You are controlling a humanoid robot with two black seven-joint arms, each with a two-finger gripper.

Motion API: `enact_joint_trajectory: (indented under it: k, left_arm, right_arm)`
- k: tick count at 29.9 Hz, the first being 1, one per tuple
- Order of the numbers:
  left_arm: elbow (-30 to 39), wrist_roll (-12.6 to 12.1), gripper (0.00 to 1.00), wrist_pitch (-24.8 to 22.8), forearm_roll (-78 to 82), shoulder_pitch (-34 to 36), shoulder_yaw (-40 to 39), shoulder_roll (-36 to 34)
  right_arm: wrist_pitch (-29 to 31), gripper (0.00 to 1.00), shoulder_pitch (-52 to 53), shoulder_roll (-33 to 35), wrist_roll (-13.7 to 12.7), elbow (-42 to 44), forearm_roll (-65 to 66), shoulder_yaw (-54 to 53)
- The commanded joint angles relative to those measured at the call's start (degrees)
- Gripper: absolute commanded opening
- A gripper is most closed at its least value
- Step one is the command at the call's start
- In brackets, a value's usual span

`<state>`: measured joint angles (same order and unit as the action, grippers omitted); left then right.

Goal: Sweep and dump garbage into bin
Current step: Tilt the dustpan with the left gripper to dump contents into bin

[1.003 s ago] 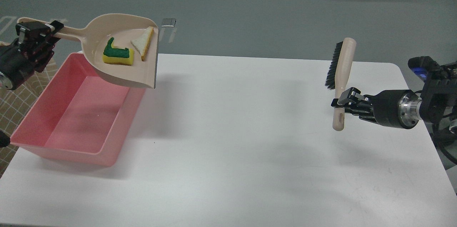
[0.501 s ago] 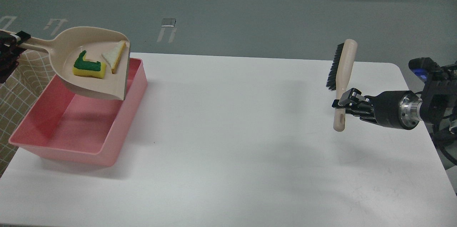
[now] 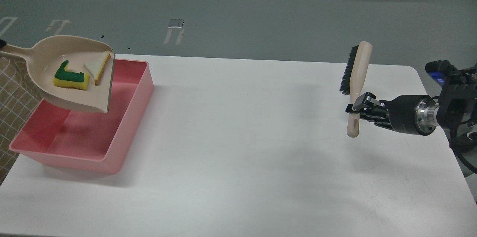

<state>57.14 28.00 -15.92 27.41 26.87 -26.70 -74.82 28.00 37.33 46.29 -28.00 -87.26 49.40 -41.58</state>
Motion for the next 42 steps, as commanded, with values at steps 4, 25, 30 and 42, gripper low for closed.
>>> enact_joint_trajectory:
  k: [4,25,30,42]
  left_arm:
    - [0.2,0.0,0.0,0.2,2.4,-0.2,0.2,-1.4]
    - [6.5,0.0,0.0,0.8,9.5,0.9,-1.0,-6.1]
    - [7.7,0.0,0.0,3.0,14.7,2.9,-1.2,-6.5]
    - [8.1,0.0,0.0,8.1,23.2,3.2,-1.2,-6.6]
  right_arm:
    - [0.0,0.0,0.0,-0.2,0.0,0.3,0.0,0.0]
    - [0.0,0.0,0.1,-0.9,0.0,0.3,0.0,-0.1]
    - [0.0,0.0,0.1,-1.4,0.0,0.3,0.0,-0.4]
    - [0.0,0.0,0.2,-1.4,0.0,0.3,0.0,-0.9]
